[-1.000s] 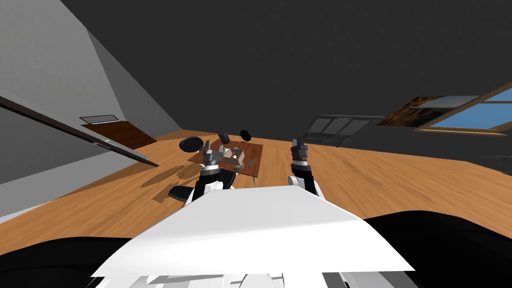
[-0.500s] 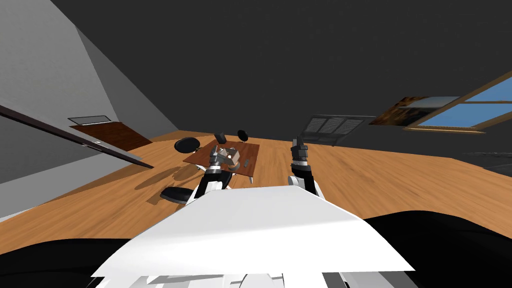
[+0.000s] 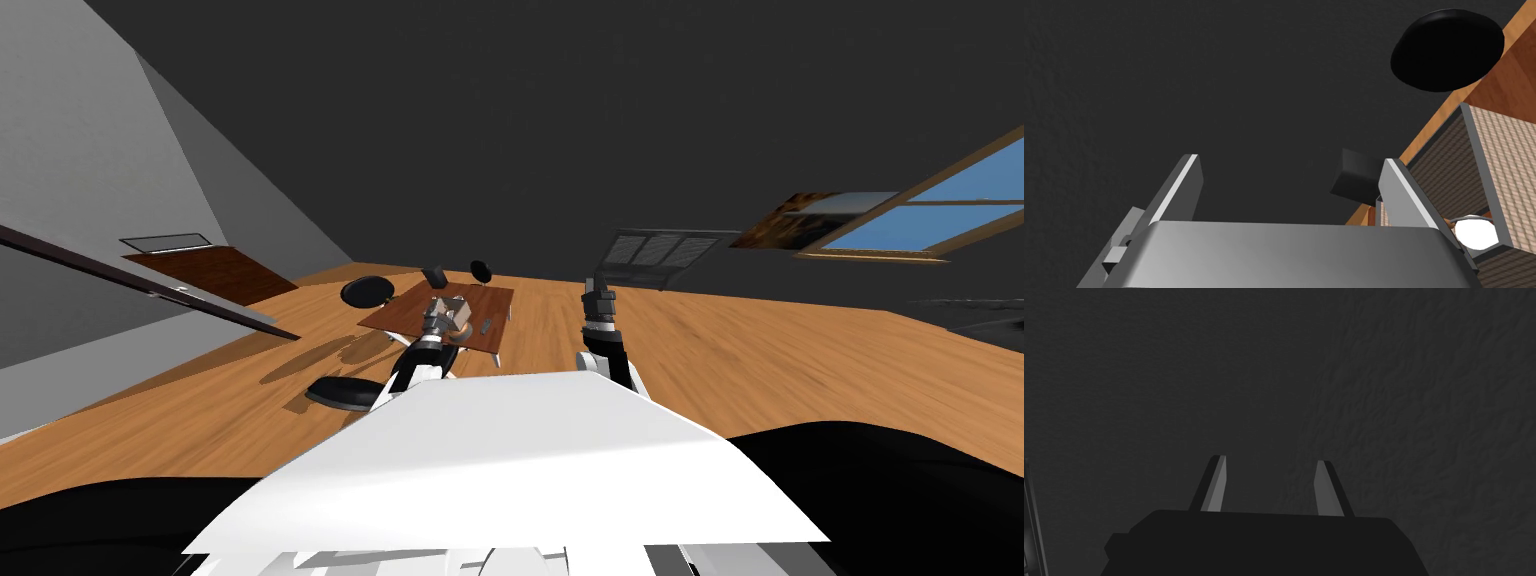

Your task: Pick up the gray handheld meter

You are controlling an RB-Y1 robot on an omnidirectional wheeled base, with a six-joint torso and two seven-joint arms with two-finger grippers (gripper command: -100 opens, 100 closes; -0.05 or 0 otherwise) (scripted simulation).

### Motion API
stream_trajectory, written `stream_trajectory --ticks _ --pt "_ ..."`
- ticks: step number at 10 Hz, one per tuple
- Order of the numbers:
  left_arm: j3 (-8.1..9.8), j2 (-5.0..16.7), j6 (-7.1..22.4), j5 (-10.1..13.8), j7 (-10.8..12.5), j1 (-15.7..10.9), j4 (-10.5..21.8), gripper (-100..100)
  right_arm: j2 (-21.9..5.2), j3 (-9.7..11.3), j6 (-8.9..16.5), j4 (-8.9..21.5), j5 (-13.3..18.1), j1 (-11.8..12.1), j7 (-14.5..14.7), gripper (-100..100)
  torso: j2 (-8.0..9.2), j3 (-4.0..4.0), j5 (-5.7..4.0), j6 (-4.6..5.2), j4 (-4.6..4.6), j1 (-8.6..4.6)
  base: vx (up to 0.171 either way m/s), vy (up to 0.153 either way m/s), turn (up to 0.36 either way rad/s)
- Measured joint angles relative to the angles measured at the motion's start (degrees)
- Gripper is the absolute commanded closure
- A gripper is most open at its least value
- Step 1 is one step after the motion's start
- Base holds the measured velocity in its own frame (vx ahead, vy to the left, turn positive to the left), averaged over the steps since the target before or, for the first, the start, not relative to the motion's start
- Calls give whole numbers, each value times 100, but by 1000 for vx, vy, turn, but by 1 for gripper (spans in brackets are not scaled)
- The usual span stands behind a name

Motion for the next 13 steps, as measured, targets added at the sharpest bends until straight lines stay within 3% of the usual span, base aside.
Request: stream_trajectory --ticks 8,13 --pt "185 413 1066 573 304 -341 1233 -100 0 0 0 0 0 0 0 0 -14 -8 -1 1 -3 -4 24 -119 -38" --pt "247 528 1571 853 442 -517 2104 -100 0 0 0 0 0 1 0 0 -18 -10 0 -1 -4 7 52 -83 -42"
